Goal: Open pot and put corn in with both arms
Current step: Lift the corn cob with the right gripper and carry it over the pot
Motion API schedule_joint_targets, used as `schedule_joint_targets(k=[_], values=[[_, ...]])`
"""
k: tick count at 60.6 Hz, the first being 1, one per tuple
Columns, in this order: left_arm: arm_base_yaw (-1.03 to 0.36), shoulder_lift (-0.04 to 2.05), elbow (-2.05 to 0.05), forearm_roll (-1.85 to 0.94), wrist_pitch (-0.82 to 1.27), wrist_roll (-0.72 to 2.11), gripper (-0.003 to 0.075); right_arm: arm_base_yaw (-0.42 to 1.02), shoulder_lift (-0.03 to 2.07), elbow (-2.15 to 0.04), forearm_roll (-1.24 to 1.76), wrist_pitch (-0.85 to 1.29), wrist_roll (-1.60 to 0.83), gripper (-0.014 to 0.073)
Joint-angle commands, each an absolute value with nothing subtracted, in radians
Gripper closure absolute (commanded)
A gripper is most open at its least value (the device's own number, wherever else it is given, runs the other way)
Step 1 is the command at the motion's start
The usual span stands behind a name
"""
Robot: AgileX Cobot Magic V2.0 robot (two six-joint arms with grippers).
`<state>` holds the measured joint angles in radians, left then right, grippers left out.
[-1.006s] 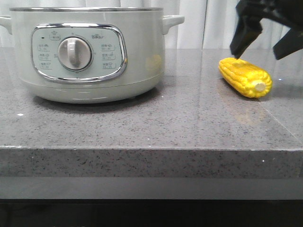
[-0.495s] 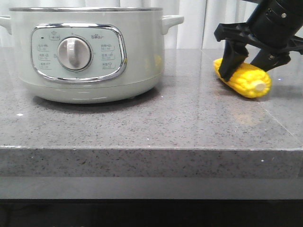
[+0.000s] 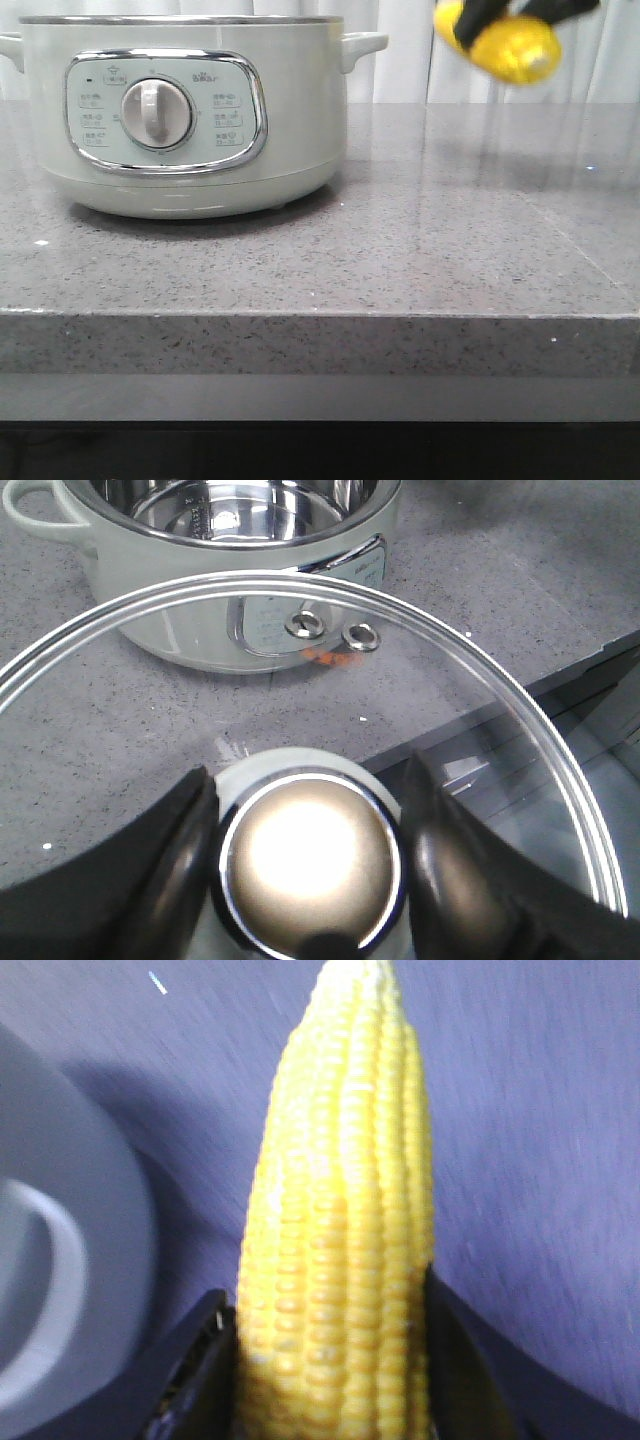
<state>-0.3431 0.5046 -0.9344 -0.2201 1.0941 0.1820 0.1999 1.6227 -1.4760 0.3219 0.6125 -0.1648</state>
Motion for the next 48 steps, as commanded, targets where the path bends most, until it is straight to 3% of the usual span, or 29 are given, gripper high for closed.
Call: schedule_joint_targets(k=[1,16,30,48], values=[[-0.347,0.509,-0.966,-0.256,0.973,0.175,0.0469,0.268,1.573,-1.579,0.332,0.571,-0.205,0.041],[-0.347,0.509,-0.966,-0.256,0.973,0.175,0.0469,0.492,1.653,-1.714,0.332,0.526,-0.243,0.041],[-0.347,0.509,-0.966,-0.256,0.973,0.175,0.047,0.588,1.798,-1.805,0.332,0.492,-0.246,0.0397],[-0.347,0.509,-0.966,-0.256,0.973,0.175,0.0469,0.591,1.837,-1.812,0.332,0.563,-0.246,0.0134]])
